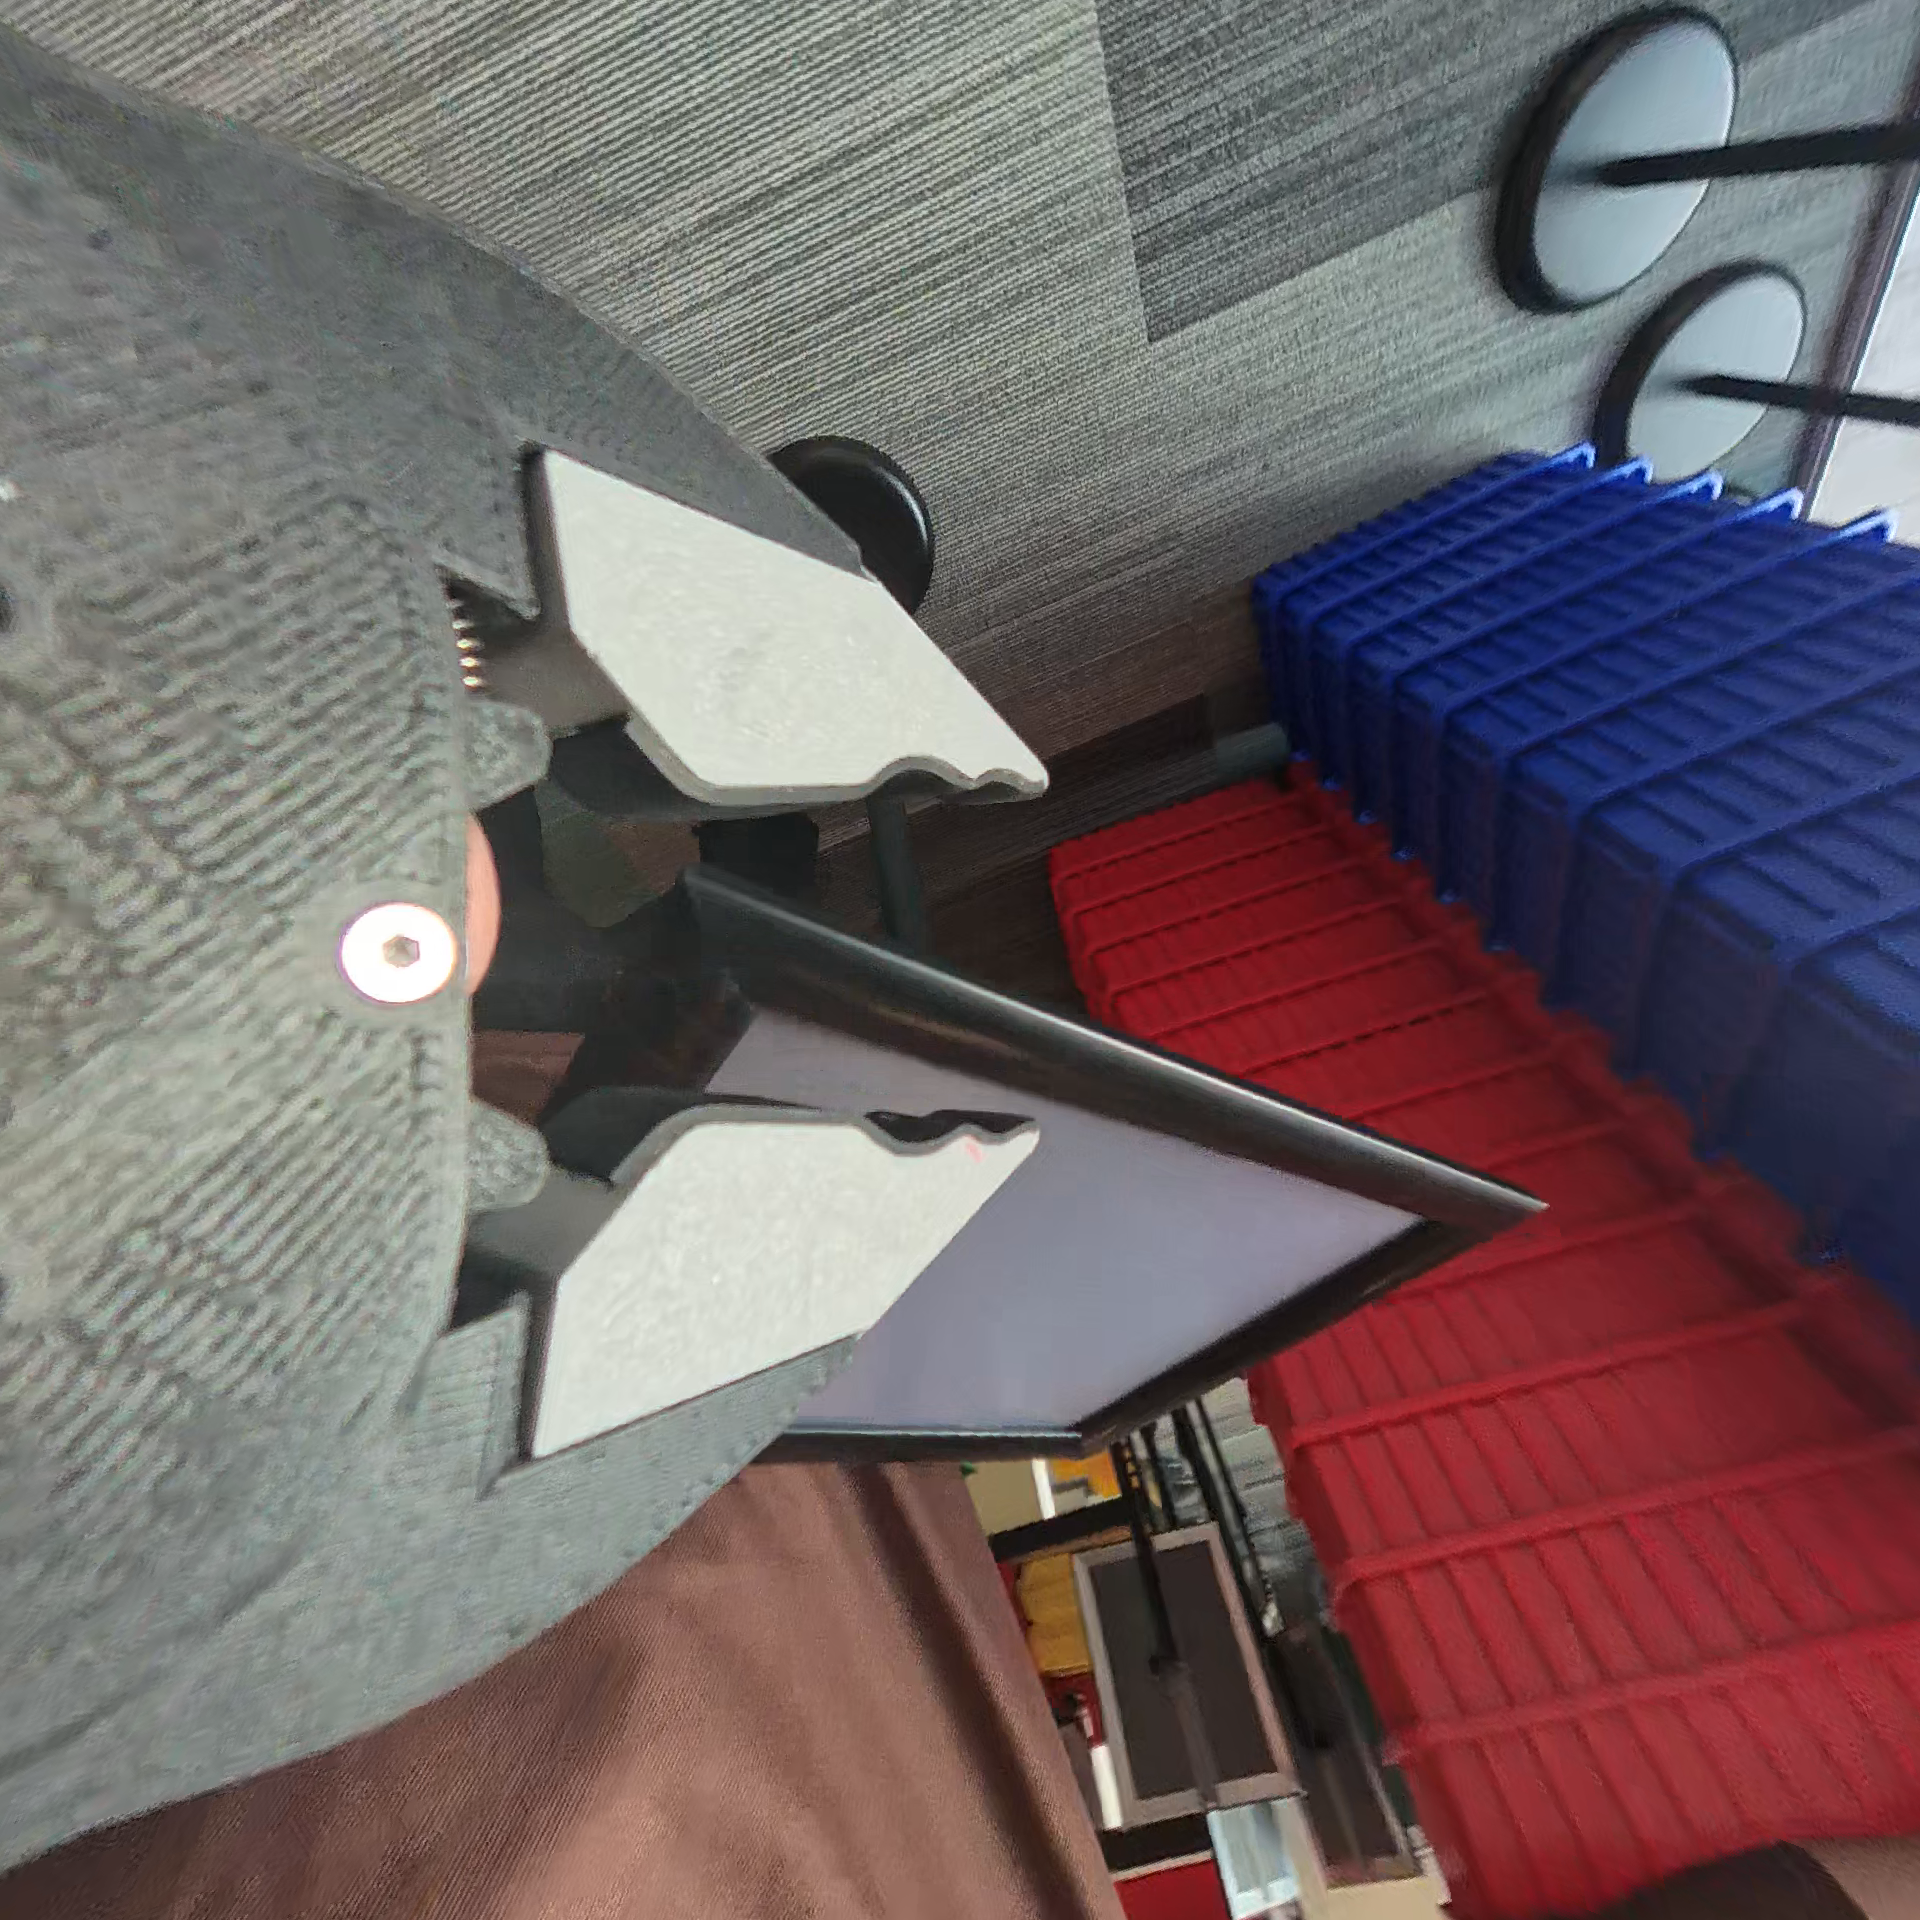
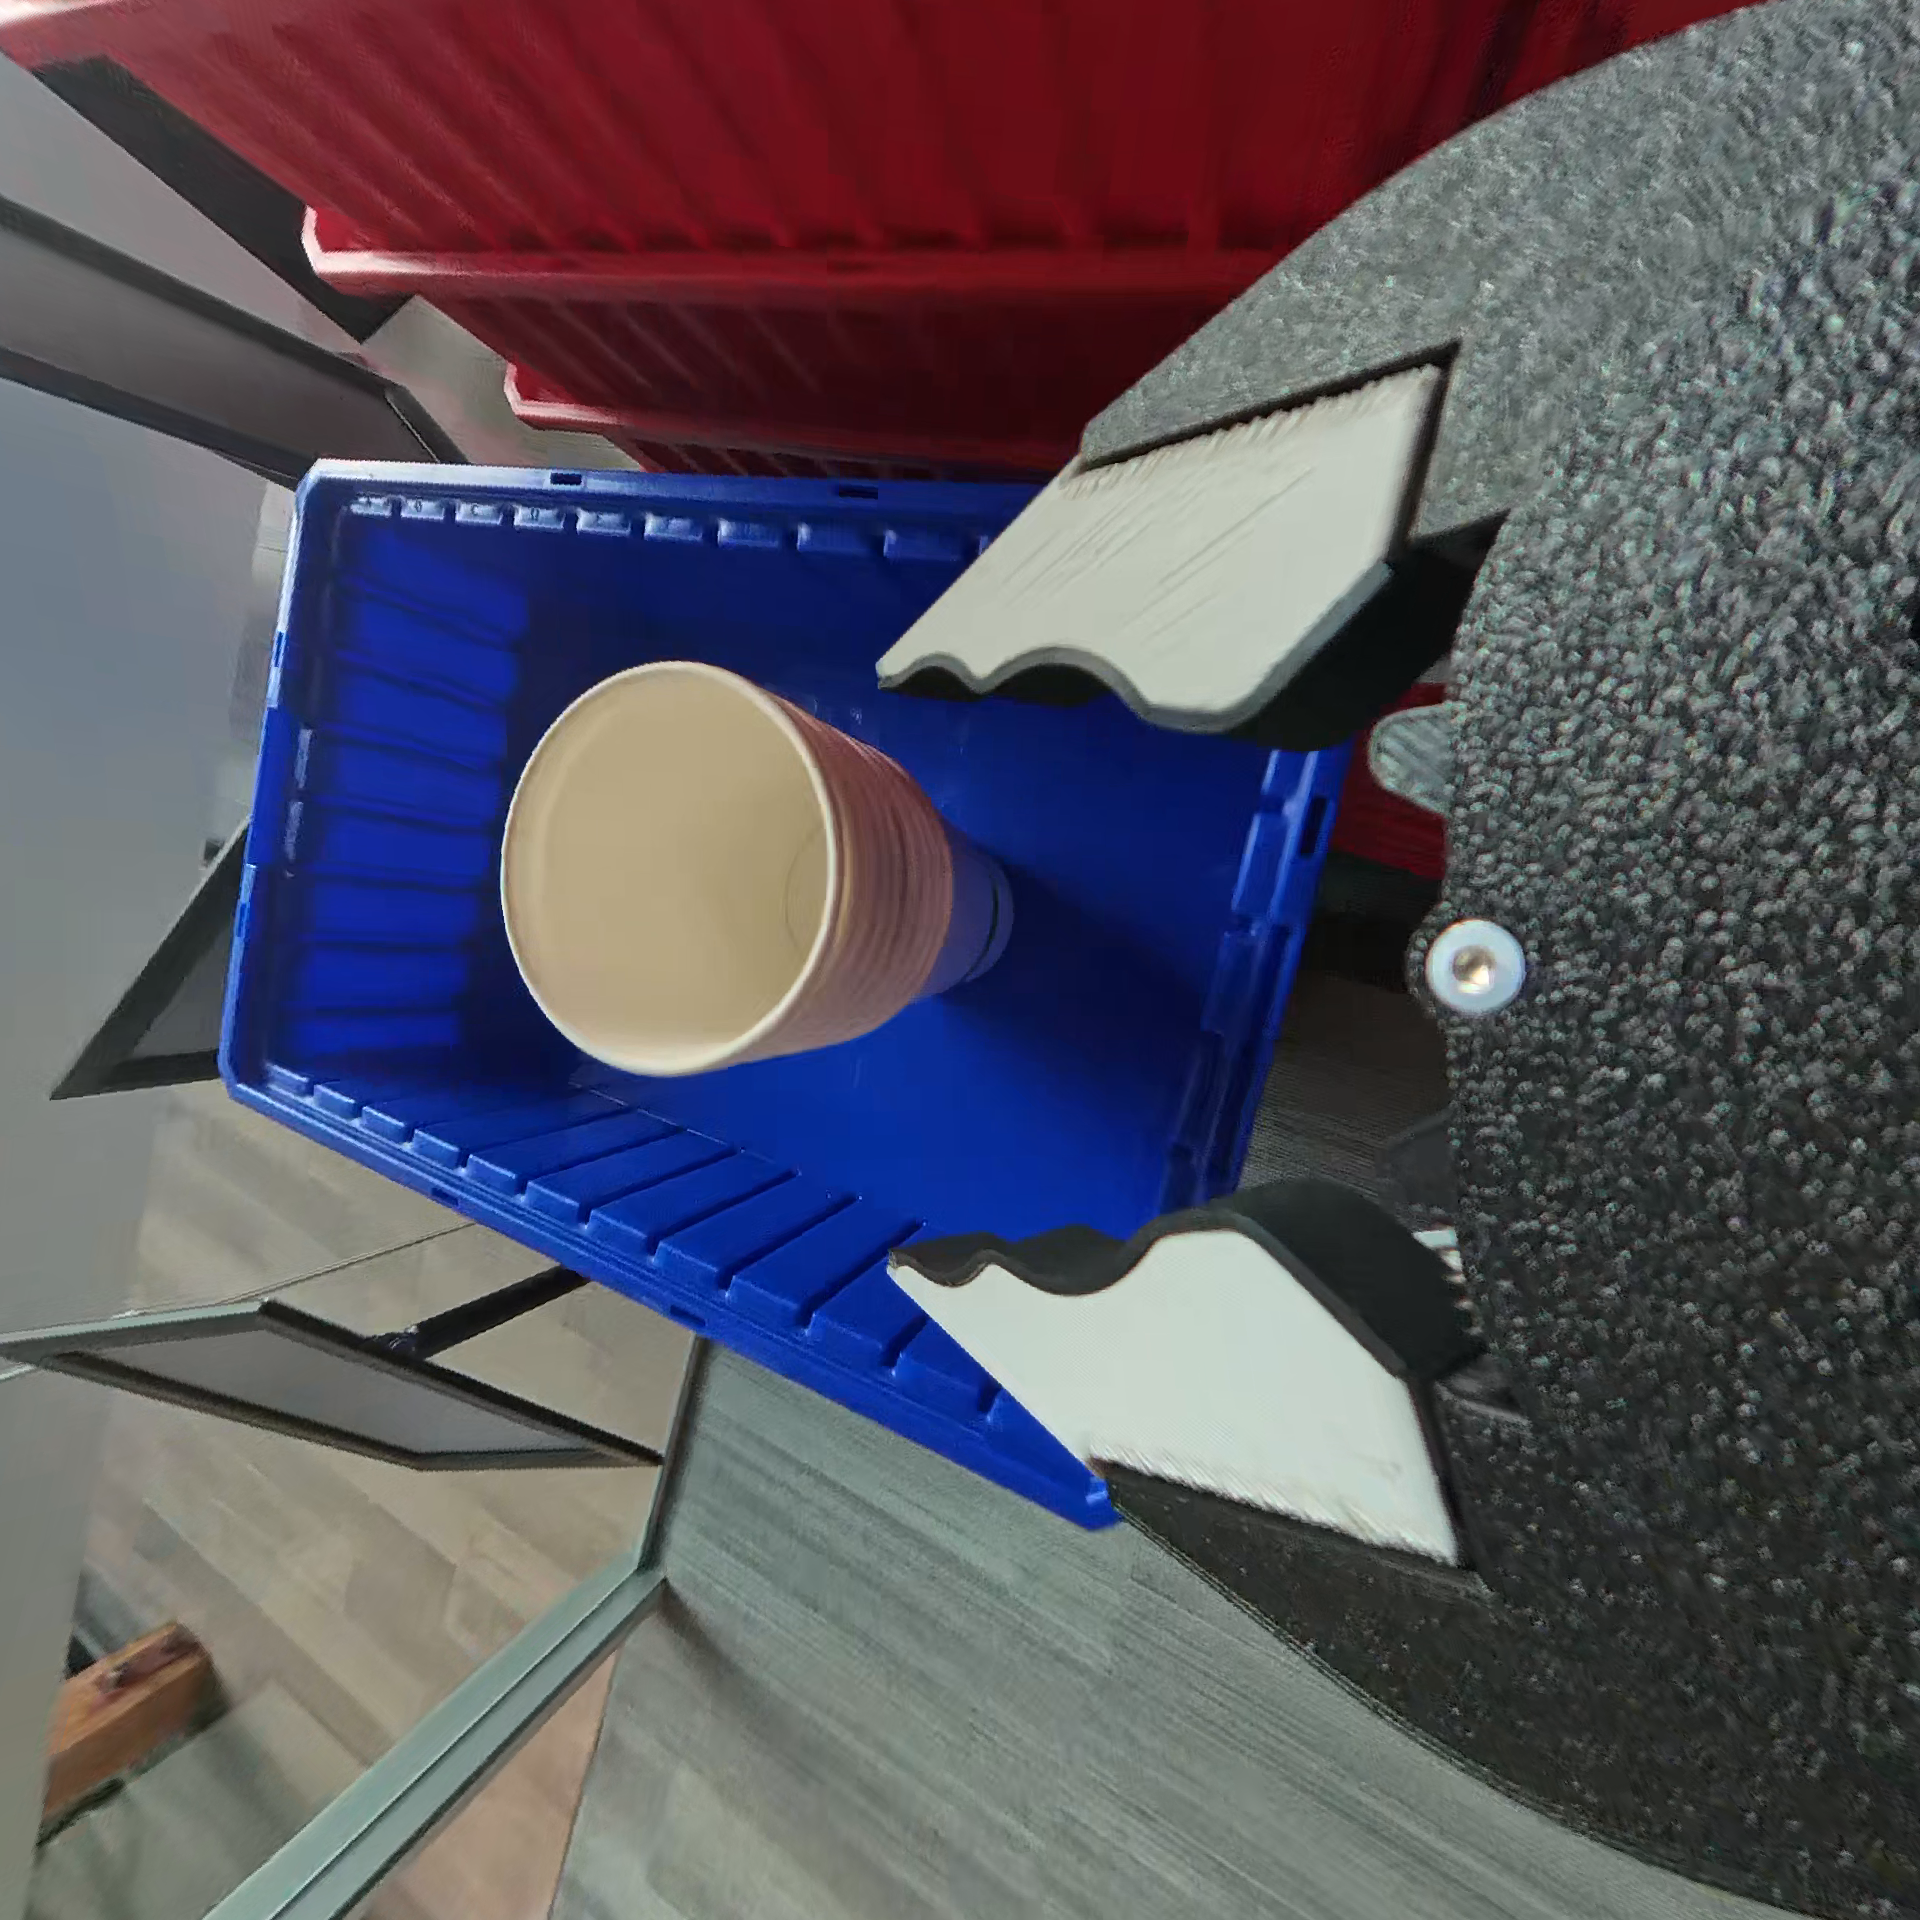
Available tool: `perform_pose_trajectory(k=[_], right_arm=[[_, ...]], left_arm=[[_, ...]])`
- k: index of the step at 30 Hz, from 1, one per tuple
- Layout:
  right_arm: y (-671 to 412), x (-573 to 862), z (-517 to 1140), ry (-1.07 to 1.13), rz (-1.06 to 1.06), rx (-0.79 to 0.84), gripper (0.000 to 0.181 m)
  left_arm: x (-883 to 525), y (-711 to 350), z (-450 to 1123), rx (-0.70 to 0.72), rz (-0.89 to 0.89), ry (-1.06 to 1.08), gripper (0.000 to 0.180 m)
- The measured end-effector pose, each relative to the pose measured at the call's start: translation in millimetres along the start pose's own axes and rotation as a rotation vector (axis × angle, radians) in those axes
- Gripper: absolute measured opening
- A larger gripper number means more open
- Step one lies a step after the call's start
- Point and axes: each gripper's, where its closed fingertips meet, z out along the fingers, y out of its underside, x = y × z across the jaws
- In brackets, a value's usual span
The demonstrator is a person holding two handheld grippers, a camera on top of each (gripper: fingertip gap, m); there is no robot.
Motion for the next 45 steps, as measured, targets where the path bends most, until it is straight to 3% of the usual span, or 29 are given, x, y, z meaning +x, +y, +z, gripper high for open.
perform_pose_trajectory(k=[5, 8, 14, 20, 24, 32, 39, 45], right_arm=[[-6, 15, 59, -0.046, 0.012, -0.154, 0.103], [6, 20, 78, -0.012, -0.084, -0.238, 0.117], [1, 25, 82, -0.034, -0.095, -0.139, 0.112], [7, 35, 72, -0.145, 0.211, -0.091, 0.111], [32, -8, 77, -0.448, 0.507, -0.177, 0.108], [47, 3, 88, -0.563, 0.8, -0.307, 0.105], [45, 3, 73, -0.72, 0.851, -0.356, 0.098], [48, 0, 65, -0.734, 0.724, -0.312, 0.098]], left_arm=[[14, 10, -26, 0.05, -0.063, -0.144, 0.058], [25, 10, -24, 0.091, -0.105, -0.136, 0.057], [39, 2, -8, 0.11, -0.076, -0.174, 0.056], [67, -44, 5, 0.091, 0.056, -0.207, 0.056], [80, -62, 25, 0.076, 0.103, -0.168, 0.056], [97, -58, 57, 0.036, 0.105, -0.113, 0.056], [104, -64, 68, 0.027, 0.118, -0.097, 0.056], [127, -103, 80, 0.074, 0.164, -0.048, 0.056]])
